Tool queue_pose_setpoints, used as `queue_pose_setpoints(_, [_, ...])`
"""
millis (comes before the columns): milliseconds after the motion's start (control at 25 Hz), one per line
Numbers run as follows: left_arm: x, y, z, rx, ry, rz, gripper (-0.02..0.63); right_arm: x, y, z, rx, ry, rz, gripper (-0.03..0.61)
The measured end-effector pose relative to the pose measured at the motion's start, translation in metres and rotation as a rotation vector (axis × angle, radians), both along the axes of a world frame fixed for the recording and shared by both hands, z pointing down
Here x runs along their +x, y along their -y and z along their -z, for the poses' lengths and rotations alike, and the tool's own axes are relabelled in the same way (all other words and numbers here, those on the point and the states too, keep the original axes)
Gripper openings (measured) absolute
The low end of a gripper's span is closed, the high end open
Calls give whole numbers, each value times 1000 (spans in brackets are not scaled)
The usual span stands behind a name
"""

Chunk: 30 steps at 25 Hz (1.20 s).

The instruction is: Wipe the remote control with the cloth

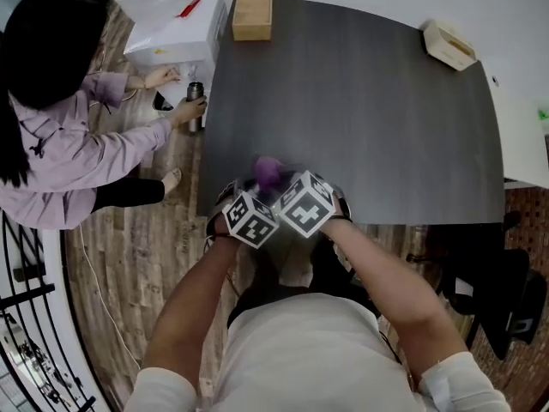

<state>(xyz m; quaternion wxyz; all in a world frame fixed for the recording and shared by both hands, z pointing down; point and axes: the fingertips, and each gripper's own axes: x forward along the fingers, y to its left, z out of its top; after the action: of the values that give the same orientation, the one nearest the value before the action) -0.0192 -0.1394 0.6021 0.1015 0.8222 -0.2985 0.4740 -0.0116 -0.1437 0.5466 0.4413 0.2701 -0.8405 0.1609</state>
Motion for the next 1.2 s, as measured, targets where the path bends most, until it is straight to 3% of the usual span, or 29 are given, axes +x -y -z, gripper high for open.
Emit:
queue_pose_setpoints(120, [13,2,-6,-51,49,-52,117,8,-4,-1,-59,53,-37,87])
queue_pose_setpoints(280, [11,5,-9,-121,46,-8,115,18,2,6,-76,130,-82,87])
queue_pose_setpoints(360, [9,4,-8,-116,14,16,109,36,12,13,-38,158,-137,87])
queue_pose_setpoints(480, [8,2,13,-45,-125,49,107,71,22,14,1,114,-183,87])
queue_pose_setpoints(560, [7,1,31,17,-203,50,107,83,23,9,7,63,-155,87])
queue_pose_setpoints(640, [8,-4,40,54,-220,14,107,80,18,6,-3,35,-92,87])
queue_pose_setpoints(800, [8,-9,30,73,-105,-63,107,60,4,12,17,0,52,87])
queue_pose_setpoints(920, [2,-9,17,28,-74,-30,107,43,-4,28,29,46,105,87])
queue_pose_setpoints(1000, [2,-9,10,-93,-178,100,107,29,-6,46,40,132,124,87])
queue_pose_setpoints(1080, [9,-8,6,-336,-438,362,107,29,0,62,59,222,65,87])
queue_pose_setpoints(1160, [22,-5,4,-588,-714,658,107,43,7,57,55,247,-51,87])
queue_pose_setpoints(1200, [28,-4,2,-661,-788,762,107,53,7,45,38,227,-101,87])
